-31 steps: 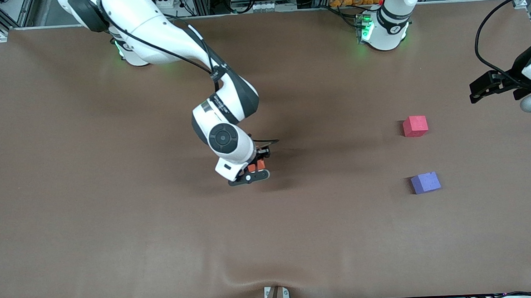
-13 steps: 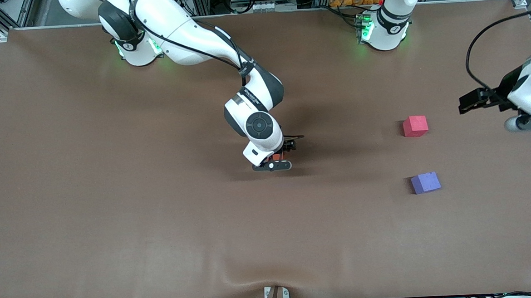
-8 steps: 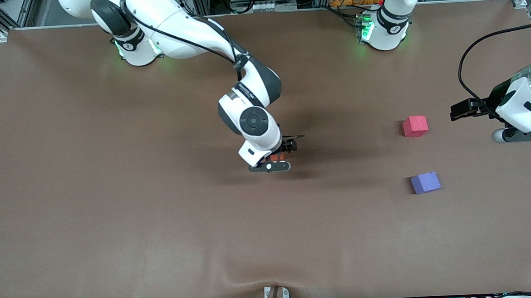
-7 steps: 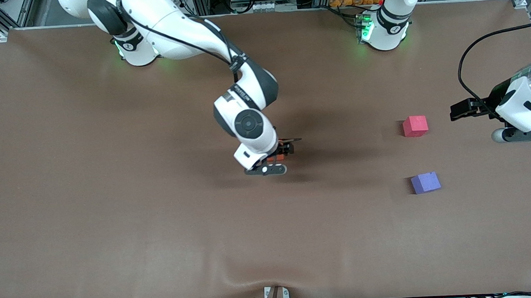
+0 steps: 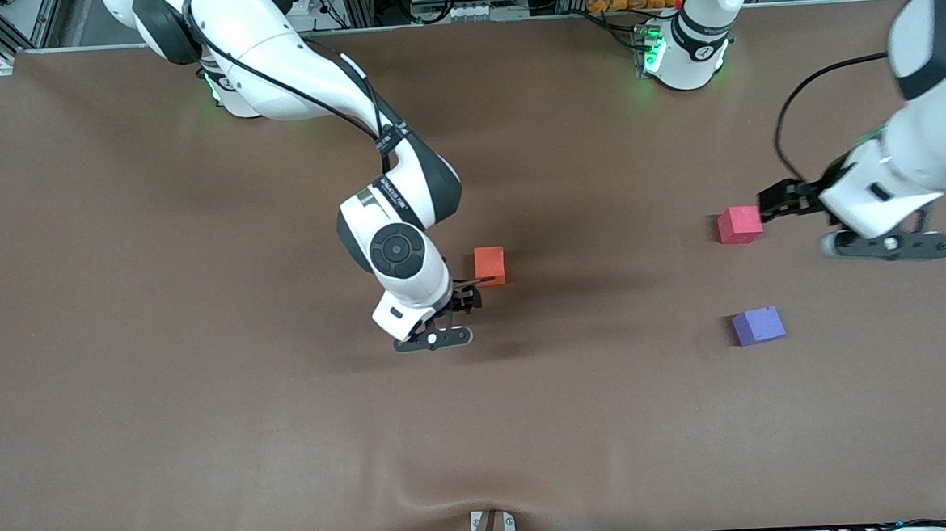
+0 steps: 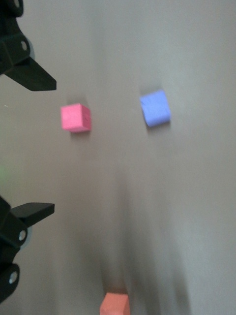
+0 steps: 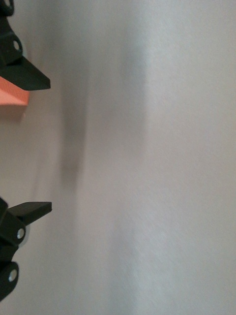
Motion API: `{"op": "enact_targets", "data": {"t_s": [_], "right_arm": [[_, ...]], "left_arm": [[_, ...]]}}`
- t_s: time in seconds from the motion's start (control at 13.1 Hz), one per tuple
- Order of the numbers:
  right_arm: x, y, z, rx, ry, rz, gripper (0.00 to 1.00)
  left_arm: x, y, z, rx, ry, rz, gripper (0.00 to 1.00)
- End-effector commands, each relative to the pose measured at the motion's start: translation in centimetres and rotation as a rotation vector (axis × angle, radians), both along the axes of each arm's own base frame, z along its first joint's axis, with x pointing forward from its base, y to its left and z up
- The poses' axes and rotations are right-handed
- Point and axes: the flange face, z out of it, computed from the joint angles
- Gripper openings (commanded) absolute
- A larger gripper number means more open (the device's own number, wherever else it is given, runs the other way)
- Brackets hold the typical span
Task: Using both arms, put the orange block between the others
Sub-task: 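Set down the orange cube while the left gripper reaches toward it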
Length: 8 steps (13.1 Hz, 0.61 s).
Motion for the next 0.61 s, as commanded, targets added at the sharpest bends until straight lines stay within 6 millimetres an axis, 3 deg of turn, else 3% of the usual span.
{"op": "enact_targets", "data": {"t_s": [0.0,0.08,0.23,0.54], "right_arm": [[1.0,-5.1,3.6,-0.037,0.007,0.052,1.0],[1.3,-7.5,4.4,-0.044,0.029,0.068,1.0],[2.2,-15.3,6.8,-0.035,0.054,0.065,1.0],[0.5,-27.8,12.6,0.008,0.046,0.048,1.0]], "left_arm": [[0.7,-4.8,-1.7,-0.024,-0.01,-0.059,1.0],[1.1,-6.1,-2.5,-0.032,-0.021,-0.077,1.0],[0.9,-9.9,-4.2,-0.052,-0.003,-0.049,1.0],[-0.3,-18.9,-8.1,-0.046,-0.012,0.032,1.0]]}}
